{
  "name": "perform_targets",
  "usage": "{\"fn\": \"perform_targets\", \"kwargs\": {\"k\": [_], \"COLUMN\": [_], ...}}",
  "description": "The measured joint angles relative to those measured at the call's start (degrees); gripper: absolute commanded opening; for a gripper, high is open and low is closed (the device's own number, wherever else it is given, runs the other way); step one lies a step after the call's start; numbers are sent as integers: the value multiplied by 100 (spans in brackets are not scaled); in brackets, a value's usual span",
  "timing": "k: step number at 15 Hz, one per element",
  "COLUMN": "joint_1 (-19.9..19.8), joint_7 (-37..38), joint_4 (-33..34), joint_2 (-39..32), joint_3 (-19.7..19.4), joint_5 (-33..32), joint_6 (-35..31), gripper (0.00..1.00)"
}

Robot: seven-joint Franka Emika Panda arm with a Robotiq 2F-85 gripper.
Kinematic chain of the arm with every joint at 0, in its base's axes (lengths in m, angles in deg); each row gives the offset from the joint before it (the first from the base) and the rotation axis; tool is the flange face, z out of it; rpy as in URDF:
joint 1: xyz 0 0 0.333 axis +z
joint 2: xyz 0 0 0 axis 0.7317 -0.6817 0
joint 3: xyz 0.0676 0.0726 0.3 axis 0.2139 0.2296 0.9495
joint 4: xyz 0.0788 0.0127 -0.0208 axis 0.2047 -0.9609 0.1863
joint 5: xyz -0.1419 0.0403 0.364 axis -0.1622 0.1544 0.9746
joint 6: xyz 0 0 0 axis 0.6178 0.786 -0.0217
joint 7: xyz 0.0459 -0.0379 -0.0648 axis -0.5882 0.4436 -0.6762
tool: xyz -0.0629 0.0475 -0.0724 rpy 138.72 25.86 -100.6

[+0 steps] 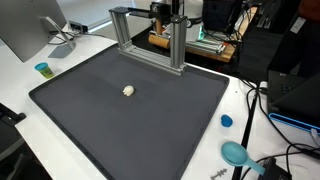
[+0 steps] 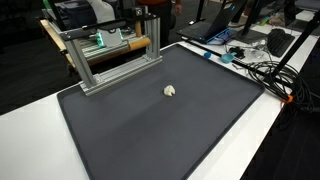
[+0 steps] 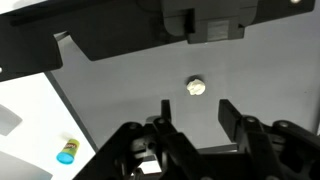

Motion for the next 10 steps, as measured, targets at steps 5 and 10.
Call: {"fn": "perform_targets", "kwargs": {"k": [5,10], "joint_1": [72,414], "joint_7": [-107,-198], "joint_4": [132,-232], "joint_2": [-161,240], "joint_3": [-2,-1], "joint_5": [30,345], "joint_6": [700,674], "gripper": [100,100]}}
